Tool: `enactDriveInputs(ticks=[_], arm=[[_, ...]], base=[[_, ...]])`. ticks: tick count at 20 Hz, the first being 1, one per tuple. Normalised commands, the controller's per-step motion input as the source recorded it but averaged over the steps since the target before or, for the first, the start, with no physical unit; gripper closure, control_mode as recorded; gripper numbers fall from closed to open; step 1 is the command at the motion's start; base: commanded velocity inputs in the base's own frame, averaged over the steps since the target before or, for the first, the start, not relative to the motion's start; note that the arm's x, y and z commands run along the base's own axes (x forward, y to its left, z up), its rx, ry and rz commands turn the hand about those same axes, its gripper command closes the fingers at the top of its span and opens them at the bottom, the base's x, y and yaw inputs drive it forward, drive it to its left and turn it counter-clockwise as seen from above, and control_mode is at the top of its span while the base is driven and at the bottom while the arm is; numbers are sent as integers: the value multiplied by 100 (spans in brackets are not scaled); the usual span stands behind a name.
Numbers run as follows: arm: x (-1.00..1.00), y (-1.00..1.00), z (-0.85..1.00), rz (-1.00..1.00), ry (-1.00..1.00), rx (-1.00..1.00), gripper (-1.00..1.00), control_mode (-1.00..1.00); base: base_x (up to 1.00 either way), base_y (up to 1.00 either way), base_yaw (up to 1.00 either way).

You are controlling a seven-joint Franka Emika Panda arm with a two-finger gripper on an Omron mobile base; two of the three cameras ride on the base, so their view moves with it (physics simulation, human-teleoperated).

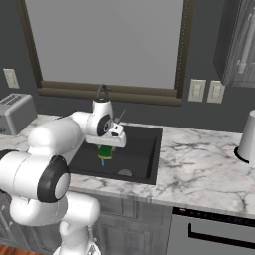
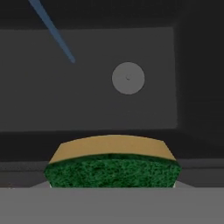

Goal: Soak the sponge with water for a few seconds and then drop it inside the sink.

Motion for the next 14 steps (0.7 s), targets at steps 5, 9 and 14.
enactDriveInputs(ticks=[5, 9, 14], arm=[[2, -18, 0, 0, 0, 0, 100, -100], [30, -6, -10, 0, 2, 0, 100, -100], [37, 0, -11, 0, 0, 0, 100, -100]], base=[[0, 0, 0], [0, 0, 0], [0, 0, 0]])
